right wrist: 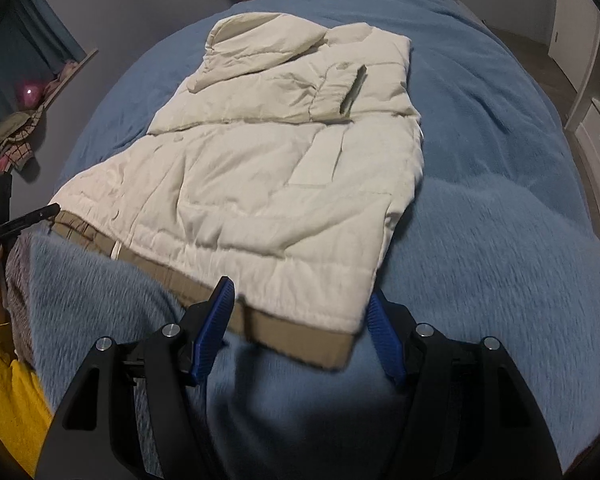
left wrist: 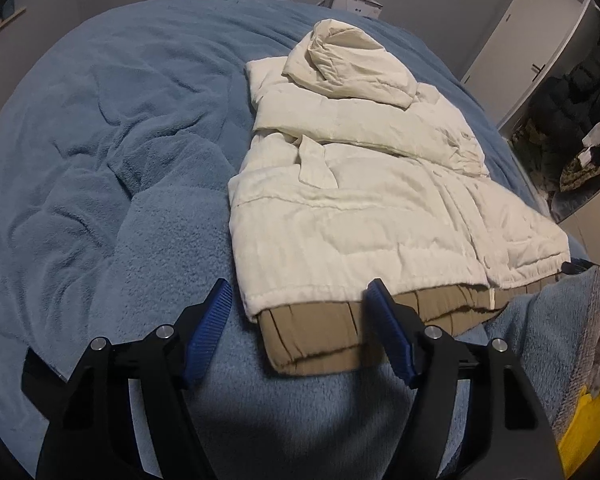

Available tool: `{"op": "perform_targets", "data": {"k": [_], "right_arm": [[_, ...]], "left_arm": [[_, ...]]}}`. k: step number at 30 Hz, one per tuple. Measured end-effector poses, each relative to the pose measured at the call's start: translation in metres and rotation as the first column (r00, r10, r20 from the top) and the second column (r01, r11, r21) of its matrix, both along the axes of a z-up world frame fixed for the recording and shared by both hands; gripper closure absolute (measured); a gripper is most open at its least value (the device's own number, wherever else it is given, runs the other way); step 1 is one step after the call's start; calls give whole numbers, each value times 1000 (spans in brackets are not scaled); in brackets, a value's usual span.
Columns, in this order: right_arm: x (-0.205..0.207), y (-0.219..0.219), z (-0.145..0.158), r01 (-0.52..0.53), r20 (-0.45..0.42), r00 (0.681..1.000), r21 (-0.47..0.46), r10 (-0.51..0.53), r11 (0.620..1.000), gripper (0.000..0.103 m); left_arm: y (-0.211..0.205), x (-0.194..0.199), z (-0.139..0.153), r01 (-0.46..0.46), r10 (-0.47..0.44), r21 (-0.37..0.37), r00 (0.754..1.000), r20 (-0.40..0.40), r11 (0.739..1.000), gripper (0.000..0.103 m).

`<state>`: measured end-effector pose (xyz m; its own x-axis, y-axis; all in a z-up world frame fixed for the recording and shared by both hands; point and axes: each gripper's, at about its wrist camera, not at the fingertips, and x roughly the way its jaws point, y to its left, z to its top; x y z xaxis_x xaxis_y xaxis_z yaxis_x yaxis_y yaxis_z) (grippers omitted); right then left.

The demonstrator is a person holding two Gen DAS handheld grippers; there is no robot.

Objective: Fold large clothes
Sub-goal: 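Move both tools to the jacket hem and grasp it, then lift the hem with both tools and fold it over toward the hood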

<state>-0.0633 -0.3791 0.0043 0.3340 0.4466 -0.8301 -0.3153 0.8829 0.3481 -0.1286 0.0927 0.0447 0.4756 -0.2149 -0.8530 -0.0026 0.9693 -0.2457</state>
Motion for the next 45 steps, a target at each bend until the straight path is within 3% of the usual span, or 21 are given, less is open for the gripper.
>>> {"op": "perform_targets", "data": {"k": [3,8,10,13,18,26,36,45], "right_arm": [[6,4,-1,6,27,1000,-21,-6,1000,55],[4,10,-1,-28,83,996,-68,34,997,74],[5,11,3,-24,106,994,-70,31,997,80],[8,15,17,-25,166,985,-83,38,996,87],[17,19,45,-25,257,965,-111,53,994,91],[53,18,73,11,332,943,-83,18,996,93],[108,11,94,56,374,926,-6,-50,998,93],[173,9,98,145,372,914,70,-161,987,93]], "left_arm": [[-1,2,1,7,-7,-9,1000,11,1000,48],[-6,2,-1,15,-16,38,999,34,999,58],[-6,4,2,9,-11,44,998,58,999,75],[-3,7,10,14,-16,28,996,88,1000,82],[-3,20,22,30,-33,25,991,129,999,85],[0,56,49,23,-24,11,978,206,1000,88],[9,100,78,4,-3,-5,961,275,1000,88],[16,155,85,-51,63,-45,946,317,998,89]]}}
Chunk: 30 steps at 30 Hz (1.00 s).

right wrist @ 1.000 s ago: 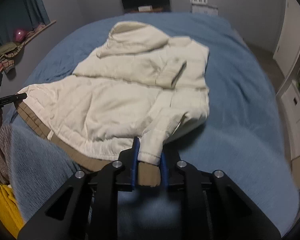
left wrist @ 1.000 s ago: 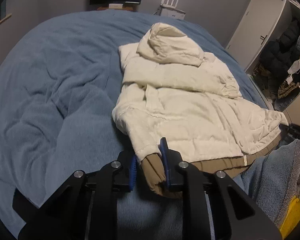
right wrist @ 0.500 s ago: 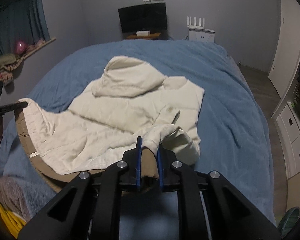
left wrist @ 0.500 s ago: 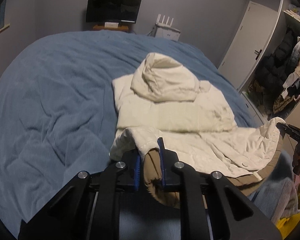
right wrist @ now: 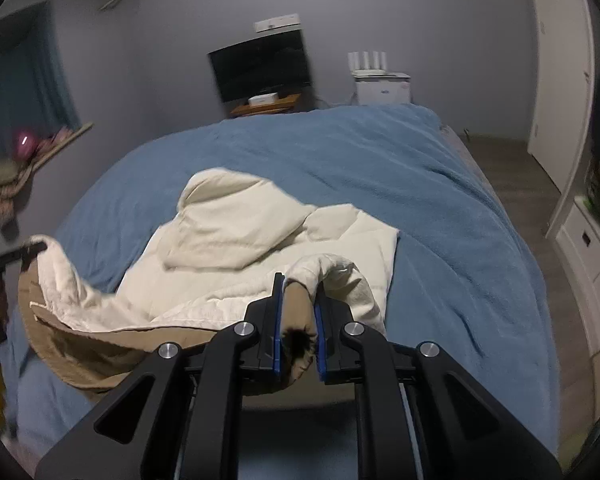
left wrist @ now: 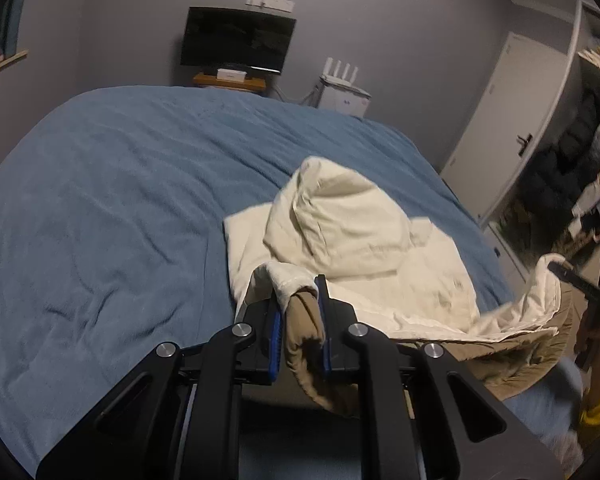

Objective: Fold large clothes
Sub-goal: 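Lift the hem with both tools and fold it over toward the hood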

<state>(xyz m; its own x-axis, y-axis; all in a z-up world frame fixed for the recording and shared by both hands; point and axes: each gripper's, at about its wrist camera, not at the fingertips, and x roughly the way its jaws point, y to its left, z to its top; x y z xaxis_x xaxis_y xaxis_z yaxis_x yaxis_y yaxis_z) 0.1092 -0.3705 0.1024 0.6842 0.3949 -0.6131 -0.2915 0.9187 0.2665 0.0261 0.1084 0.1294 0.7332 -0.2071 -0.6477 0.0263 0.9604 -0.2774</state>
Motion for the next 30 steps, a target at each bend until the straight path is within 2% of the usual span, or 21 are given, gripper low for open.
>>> {"op": "perform_targets", "data": {"k": [4,7,9,12,17,21,26,30], "right_arm": [[47,-6,-5,89,-41,996,123,-84,988,93],[76,-4,-10,144,-47,989,148,-138,978,93],[94,-1,-16,176,-46,984,144,-171,974,93],[117,-1,-30,225,-50,974,147,-220,963,93],[153,-1,-61,273,-72,962,149,-265,950,93],[178,1,-85,281,-94,958,129,-270,951,93],[209,10,-121,268,-139,957,93,-254,959,93],[224,15,-140,266,-166,954,74,-252,961,93]], "left_arm": [[-2,35,-4,-75,75,-8,997,32,997,89],[-3,60,-11,-139,140,-18,989,51,990,89],[0,80,-20,-182,185,-51,982,49,982,89],[2,111,-32,-213,216,-74,976,37,974,89],[-3,157,-51,-224,225,-33,974,16,974,88],[-2,192,-79,-226,225,-17,974,-23,974,87],[-3,214,-123,-205,208,49,974,-84,978,86],[2,227,-138,-189,193,44,976,-104,981,83]]}}
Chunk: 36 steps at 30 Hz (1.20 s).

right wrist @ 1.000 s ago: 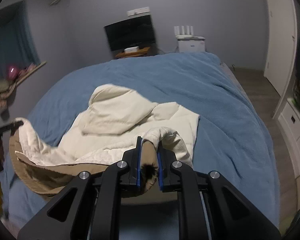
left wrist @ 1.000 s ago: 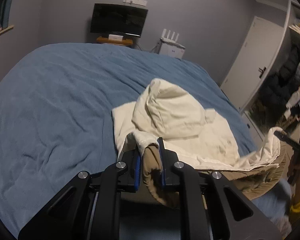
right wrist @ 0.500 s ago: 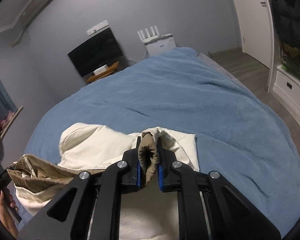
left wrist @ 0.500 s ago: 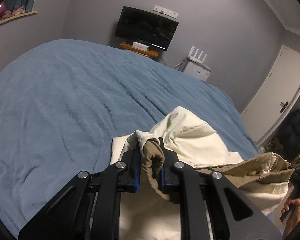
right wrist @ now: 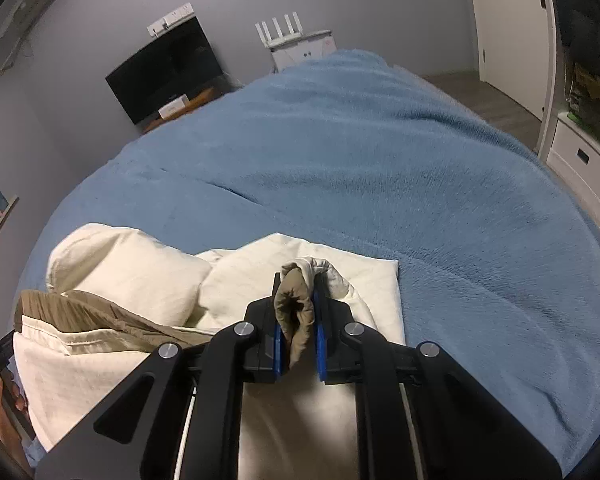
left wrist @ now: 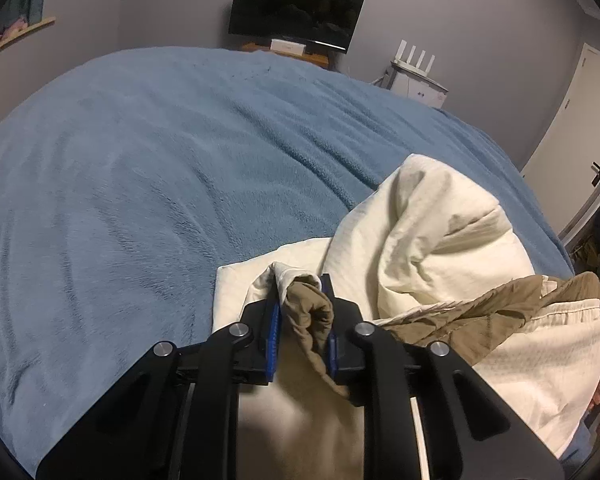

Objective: Fold large clothes
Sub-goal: 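Lift the hem with both tools and fold it over toward the hood, then grasp the folded hem edge with both tools and straighten it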

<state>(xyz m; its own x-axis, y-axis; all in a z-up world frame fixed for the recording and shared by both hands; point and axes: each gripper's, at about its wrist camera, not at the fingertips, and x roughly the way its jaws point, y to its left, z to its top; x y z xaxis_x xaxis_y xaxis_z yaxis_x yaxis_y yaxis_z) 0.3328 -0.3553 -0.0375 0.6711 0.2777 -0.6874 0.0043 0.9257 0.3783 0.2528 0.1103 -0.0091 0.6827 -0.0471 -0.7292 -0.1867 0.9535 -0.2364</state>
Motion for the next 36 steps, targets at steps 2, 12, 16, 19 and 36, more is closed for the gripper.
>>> {"op": "perform_targets", "data": {"k": [2,12,16,19,36], "right_arm": [[7,0,-8,1,-17,1000,12,0,1000,93],[10,-2,-13,0,-50,999,59,3,998,71],[-5,-12,12,29,33,999,57,-31,998,43],[-13,-19,34,36,94,995,33,-39,999,43],[14,-1,-16,-192,-10,981,-58,192,980,43]], "left_arm": [[3,5,-5,4,-4,-19,1000,-6,1000,82],[7,-2,7,11,-8,-38,998,55,999,22],[10,-17,31,23,-19,-36,993,114,999,21],[9,-20,33,43,-44,5,993,107,999,21],[22,12,-42,113,-121,-78,986,-112,991,34]]}}
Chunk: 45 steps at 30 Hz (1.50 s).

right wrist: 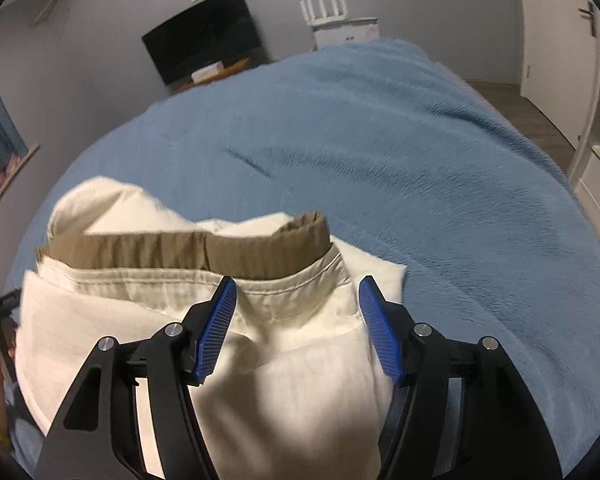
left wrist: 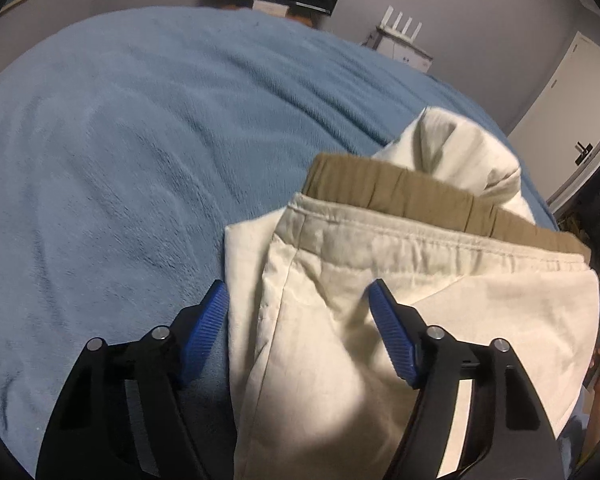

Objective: Fold large clothes
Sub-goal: 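Grasp the folded hem edge with both tools and straighten it, then open both tools and press them onto the folded jacket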

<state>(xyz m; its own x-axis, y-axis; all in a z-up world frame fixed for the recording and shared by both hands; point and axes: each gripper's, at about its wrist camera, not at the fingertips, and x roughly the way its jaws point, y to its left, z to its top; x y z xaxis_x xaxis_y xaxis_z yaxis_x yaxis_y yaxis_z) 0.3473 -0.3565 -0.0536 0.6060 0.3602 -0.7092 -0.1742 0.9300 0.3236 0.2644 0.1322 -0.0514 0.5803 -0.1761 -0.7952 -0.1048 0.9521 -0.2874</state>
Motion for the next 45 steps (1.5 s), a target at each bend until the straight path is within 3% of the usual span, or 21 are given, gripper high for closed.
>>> {"op": "perform_targets", "data": {"k": [6,12,13,14,17,21,25,28,30,32,35,38,45], "right_arm": [[9,-3,-29,12,-101,995,-36,-15,999,39],[11,-8,-37,-26,-163,986,27,30,999,38],[9,-8,-37,-37,-166,985,31,42,999,45],[8,-7,-37,-43,-158,986,27,46,999,58],[2,-2,-28,-35,-109,994,-53,29,998,81],[-13,10,-11,-40,-29,999,-165,36,985,90],[-39,22,10,-3,54,998,-291,20,957,95],[-56,16,32,101,181,982,-297,-48,950,96],[-57,4,38,172,233,966,-253,-113,952,96],[-49,-4,27,181,207,970,-246,-131,952,96],[-25,-1,-3,192,123,979,-261,-164,946,96],[-12,-2,-30,180,24,984,-223,-179,958,96],[-10,10,-37,150,11,988,-272,-153,951,96]], "left_arm": [[2,6,-14,13,-13,-8,1000,-27,1000,37],[-1,2,-12,40,-40,-1,999,-30,999,58],[-1,1,-12,43,-42,7,999,-31,999,63],[0,0,-12,38,-38,15,999,-30,999,66],[0,-5,-8,12,-11,40,1000,-16,999,83],[-2,-16,8,-6,4,80,1000,23,997,93],[-11,-31,34,-39,28,160,997,71,986,94],[-17,-38,53,-62,34,157,984,177,986,94],[-18,-36,57,-79,43,158,974,221,984,94],[-18,-27,51,-96,59,154,972,226,983,94],[-24,-18,27,-82,51,205,987,152,975,94],[-18,-19,8,-58,40,190,995,92,980,93],[-16,-19,-3,-54,43,216,998,53,975,85]]}}
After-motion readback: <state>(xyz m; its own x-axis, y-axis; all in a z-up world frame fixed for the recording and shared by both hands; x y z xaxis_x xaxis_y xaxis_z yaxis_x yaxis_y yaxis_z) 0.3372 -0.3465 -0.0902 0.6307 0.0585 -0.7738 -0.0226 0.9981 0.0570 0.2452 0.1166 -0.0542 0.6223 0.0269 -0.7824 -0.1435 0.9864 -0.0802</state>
